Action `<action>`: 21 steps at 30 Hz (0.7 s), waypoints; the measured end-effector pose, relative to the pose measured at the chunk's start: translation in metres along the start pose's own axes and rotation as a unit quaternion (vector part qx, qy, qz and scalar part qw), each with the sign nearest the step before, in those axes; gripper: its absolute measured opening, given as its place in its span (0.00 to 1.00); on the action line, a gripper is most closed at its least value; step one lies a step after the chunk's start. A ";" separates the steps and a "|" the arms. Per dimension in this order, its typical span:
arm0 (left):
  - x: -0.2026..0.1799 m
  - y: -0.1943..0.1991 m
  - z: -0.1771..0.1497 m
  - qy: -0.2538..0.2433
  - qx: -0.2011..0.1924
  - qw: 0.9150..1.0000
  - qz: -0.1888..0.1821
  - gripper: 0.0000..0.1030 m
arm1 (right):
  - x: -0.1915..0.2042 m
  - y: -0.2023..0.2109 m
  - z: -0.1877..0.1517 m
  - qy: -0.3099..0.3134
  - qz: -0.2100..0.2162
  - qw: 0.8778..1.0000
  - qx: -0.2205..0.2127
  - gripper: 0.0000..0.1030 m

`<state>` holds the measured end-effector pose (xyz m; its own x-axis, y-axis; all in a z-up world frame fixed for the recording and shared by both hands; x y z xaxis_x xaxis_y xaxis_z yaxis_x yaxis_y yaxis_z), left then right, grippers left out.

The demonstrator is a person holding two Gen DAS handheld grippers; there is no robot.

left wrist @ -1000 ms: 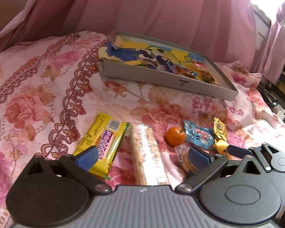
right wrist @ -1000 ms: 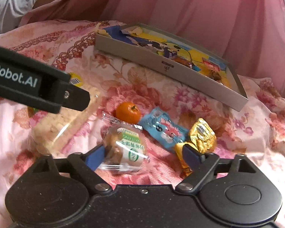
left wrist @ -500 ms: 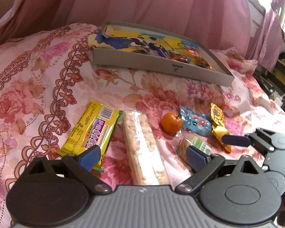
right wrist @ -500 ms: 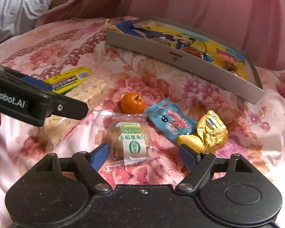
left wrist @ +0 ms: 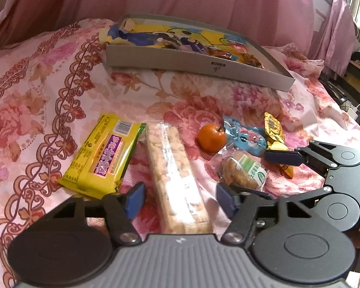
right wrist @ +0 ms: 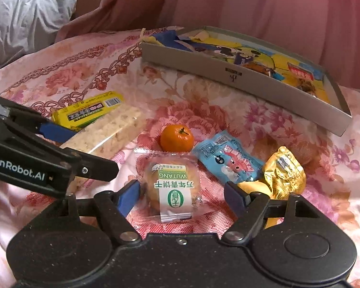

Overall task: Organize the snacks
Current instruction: 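Close the left tool on the rice-cake bar while the right tool grasps the round pastry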

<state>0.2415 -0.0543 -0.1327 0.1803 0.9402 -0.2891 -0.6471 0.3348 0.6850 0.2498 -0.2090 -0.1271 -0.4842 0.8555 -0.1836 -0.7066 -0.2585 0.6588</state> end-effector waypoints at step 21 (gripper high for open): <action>0.001 -0.009 0.005 -0.005 -0.004 1.000 0.026 0.47 | 0.002 -0.005 0.001 -0.023 -0.009 1.000 -0.008 0.70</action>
<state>0.2508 -0.0564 -0.1358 0.1531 0.9570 -0.2466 -0.6617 0.2846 0.6936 0.2526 -0.2054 -0.1299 -0.4477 0.8795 -0.1614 -0.7229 -0.2498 0.6442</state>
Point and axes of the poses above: each gripper's, at about its wrist camera, not at the fingertips, and y roughly against the way its jaws point, x to its left, z to its top, the point moved 6 cm from there along -y, roughly the way its jaws point, and after that the axes turned 5 degrees about y, right-handed, at the moved point
